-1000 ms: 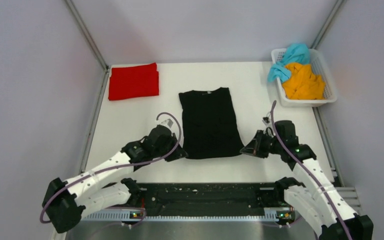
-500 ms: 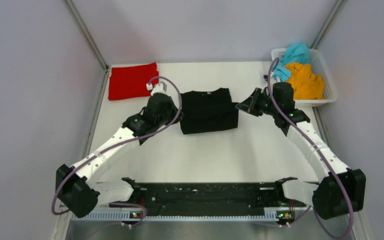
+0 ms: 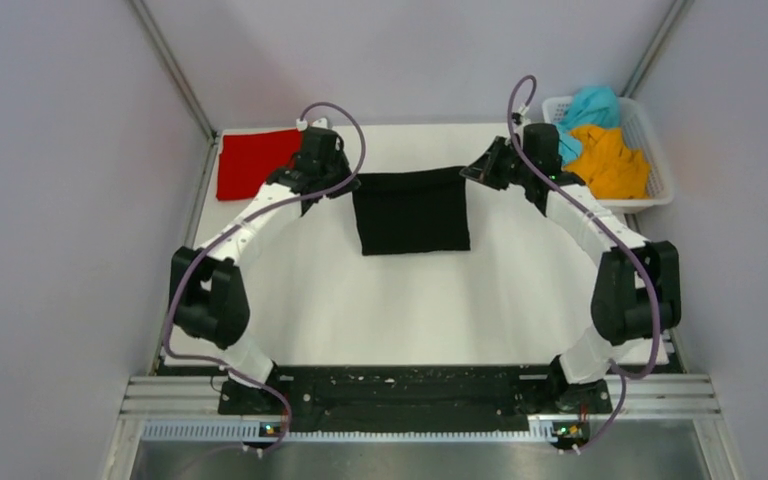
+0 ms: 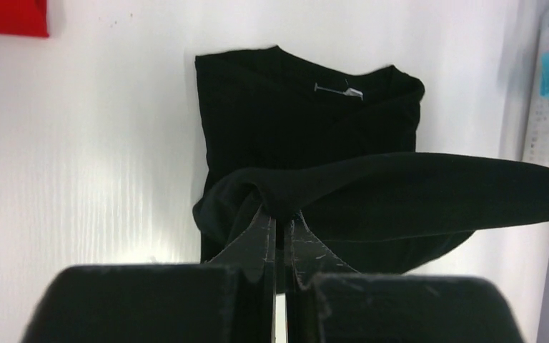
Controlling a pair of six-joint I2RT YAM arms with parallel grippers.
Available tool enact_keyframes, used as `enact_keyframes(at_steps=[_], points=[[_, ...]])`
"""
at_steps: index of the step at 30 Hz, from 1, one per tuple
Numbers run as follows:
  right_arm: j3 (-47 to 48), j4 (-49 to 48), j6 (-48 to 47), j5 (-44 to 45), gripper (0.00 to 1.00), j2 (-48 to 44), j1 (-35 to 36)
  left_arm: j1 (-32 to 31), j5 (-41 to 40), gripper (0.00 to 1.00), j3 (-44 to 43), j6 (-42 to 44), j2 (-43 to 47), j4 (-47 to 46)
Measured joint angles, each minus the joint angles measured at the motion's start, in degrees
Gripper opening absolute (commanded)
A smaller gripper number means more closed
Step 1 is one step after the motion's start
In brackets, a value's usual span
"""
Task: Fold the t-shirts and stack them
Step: Fold the long partially folded tshirt into a neat square
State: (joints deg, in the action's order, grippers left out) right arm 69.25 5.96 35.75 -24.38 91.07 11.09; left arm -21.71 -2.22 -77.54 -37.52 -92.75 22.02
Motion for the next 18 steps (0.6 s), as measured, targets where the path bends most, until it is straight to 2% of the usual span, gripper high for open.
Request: enact_keyframes(at_steps=[11,12,13,15,16,17,18], points=[[11.1,-1.7,0.1,4.1,0.00,17.9,-0.3,5.4,8.7,0.00,-15.8,2.4,-21.6,1.0],[12.3,-1.7,0.3,4.6,0.00,19.5,-0.3,5.7,9.4,0.06,-17.4,2.4,-23.3,1.1],[13.2,-1.7,0.3,4.9,0.10,20.8,-0.3,6.0,10.1,0.23,-18.7,2.4,-24.8,1.3],[15.8,-1.6,0.4,5.2,0.63,23.9,-0.4,6.6,11.1,0.65,-20.7,2.6,-27.1,1.7],[17.2,-1.6,0.8,5.4,0.83,25.4,-0.4,6.9,11.6,0.87,-21.9,2.6,-28.4,2.0],[18.9,-1.6,0.6,5.9,0.96,27.0,-0.5,7.2,11.9,0.97,-22.8,2.8,-29.3,2.3],[20.0,-1.6,0.9,6.2,0.98,28.3,-0.6,7.5,12.3,0.99,-23.7,2.8,-30.0,2.7]])
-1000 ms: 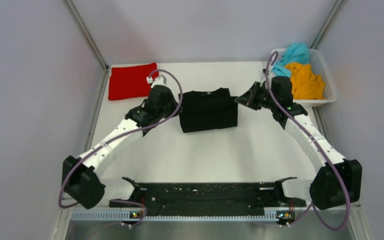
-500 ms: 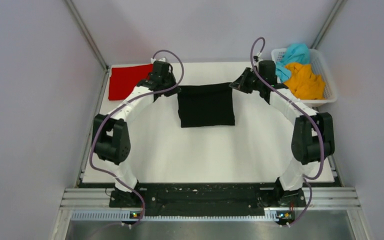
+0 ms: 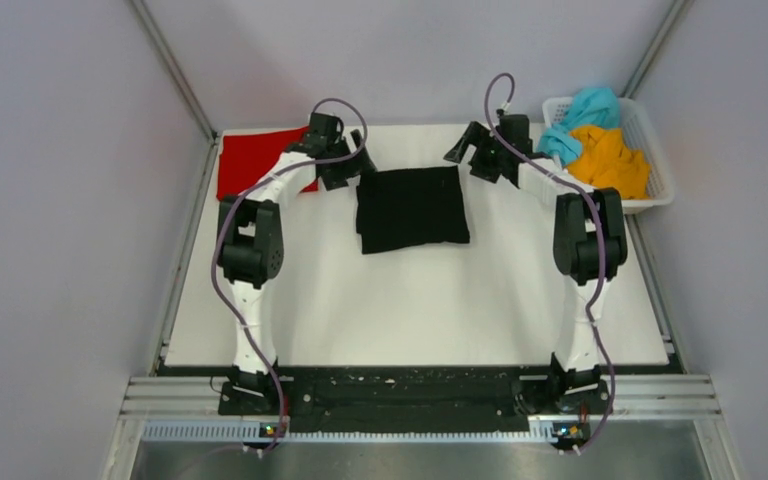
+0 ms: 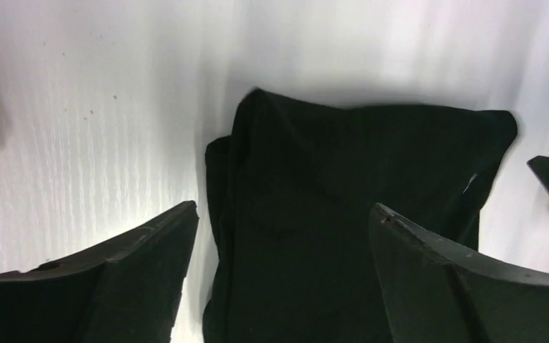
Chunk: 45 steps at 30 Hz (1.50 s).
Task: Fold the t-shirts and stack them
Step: Fold the long partially folded tshirt into a neat square, then put the neatly folded tshirt into the corner of the board with the left arm
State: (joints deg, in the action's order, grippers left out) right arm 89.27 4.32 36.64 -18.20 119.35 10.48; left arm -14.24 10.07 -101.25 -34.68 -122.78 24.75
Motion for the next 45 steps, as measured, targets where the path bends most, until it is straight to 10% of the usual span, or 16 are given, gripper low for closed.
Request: enact_keyframes(at_steps=[12,22,45], points=[[-5.8,0.6,-1.9,-1.4,0.99,-4.7,-0.9,0.6,2.9,0.99,5.8,0.2,2.4,-1.1],[-24.7,-13.6,-0.6,-24.9,0.99,-17.1,0.4,-1.2,4.4,0.99,12.8,0.3,2.9,-0.7],[-33.5,-15.0,0.9,-22.2,0.99,-13.5,2.3,-7.7,-3.4,0.00,-4.1,-2.2,-9.1,4.3]])
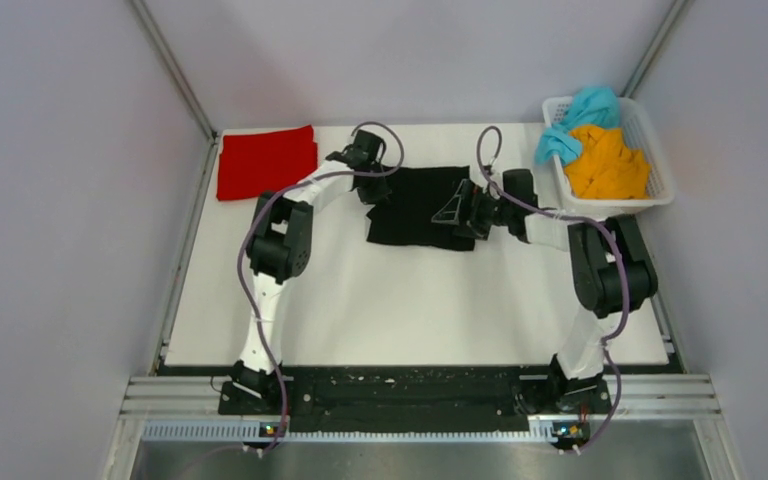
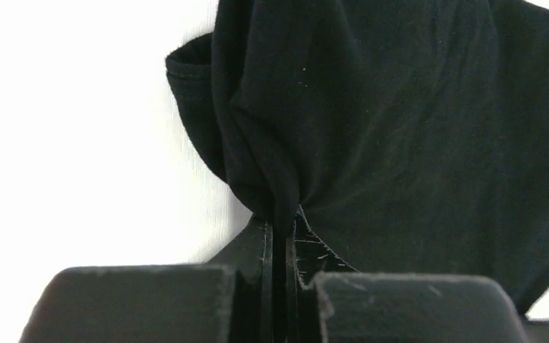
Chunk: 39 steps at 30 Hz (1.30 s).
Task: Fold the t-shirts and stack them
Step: Put the neatly folded tshirt into the corner of the board with the left arm
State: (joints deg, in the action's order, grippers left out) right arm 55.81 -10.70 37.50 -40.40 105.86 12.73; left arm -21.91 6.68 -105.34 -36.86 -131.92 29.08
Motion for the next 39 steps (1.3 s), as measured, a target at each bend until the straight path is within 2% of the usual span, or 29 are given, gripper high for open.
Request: enact_keyframes(at_steps=[8,15,23,28,39], points=[[-2.9,3.7,-2.7,4.7,0.99,-12.3,-1.3,-4.0,-17.3,0.00,-3.4,5.7,-0.4,5.7],[-4.4,10.1,-8.8,12.8,0.99,-22.0,-1.3,-2.6,-34.5,0.00,-3.3,16.4,1.3,8.2],[-7.1,16.5,-13.6,21.7,0.99,-31.0,-1.4,2.8,-41.6,0.00,-4.1,28.0,4.7,1.7],[-7.4,17.8,-15.1,24.7,0.99,-32.5,-1.7,5.6,-43.0,0.00,-7.1,34.2,4.7,-1.5],[-7.5,18.5,-16.8,27.5,0.99,-32.5,-2.2,9.0,-41.9,0.00,-18.5,39.4,4.7,-3.2]])
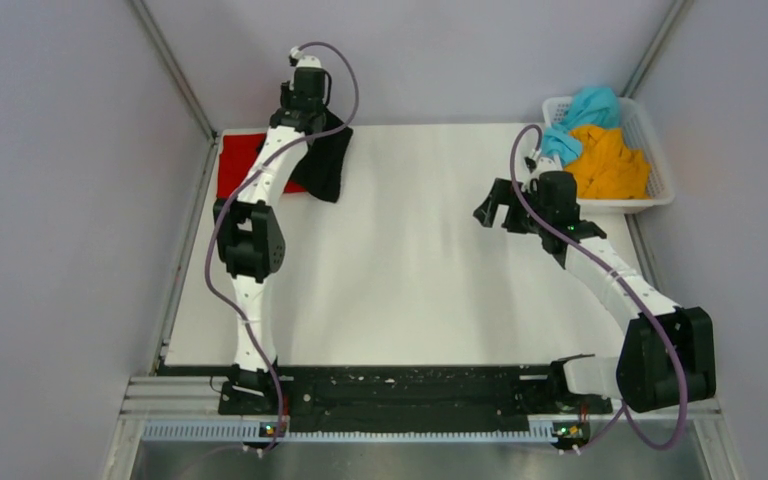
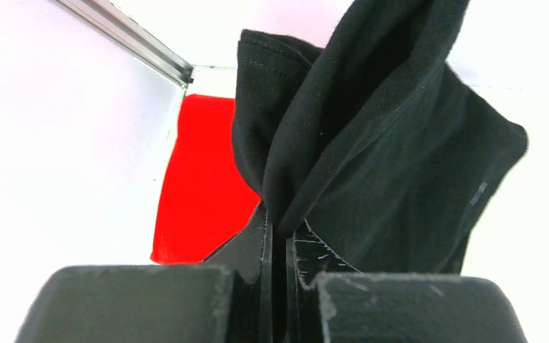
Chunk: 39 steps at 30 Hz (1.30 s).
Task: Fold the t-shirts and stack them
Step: Put the neatly folded tshirt into the corner of the board with the left arm
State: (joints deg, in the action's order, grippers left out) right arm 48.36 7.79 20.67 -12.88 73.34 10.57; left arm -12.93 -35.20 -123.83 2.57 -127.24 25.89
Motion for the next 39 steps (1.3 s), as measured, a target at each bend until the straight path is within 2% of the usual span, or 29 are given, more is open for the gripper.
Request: enact_keyframes(at_steps=[20,33,34,35,37,38,39], points=[[0.0,0.5,-0.7,1.8,0.99,0.0,-0.4,2.2,2.2,0.00,-7.8,1.9,0.2,1.7],[0.0,1.3,-1.1,4.5,0.99,0.0,-0.7,13.7,13.0,0.00,-2.8,-1.4,-0.2,1.9],[0.0,1.5,-1.2,4.8,0.99,0.0,-0.7,14.6,13.5,0.10,-2.6,-1.4,-0.6,1.8],[0.0,1.7,-1.2,5.0,0.99,0.0,-0.7,15.6,14.1,0.29,-2.3,-1.4,-1.3,1.3],[0.0,1.7,-1.2,5.4,0.99,0.2,-0.7,17.2,14.6,0.93,-2.3,-1.4,-3.1,0.6],[0.0,1.8,-1.2,5.6,0.99,0.3,-0.7,17.9,14.5,0.98,-2.4,-1.2,-4.0,0.4],[0.0,1.9,-1.2,5.8,0.99,0.5,-0.7,18.5,14.3,0.99,-2.6,-1.2,-5.0,0.3]])
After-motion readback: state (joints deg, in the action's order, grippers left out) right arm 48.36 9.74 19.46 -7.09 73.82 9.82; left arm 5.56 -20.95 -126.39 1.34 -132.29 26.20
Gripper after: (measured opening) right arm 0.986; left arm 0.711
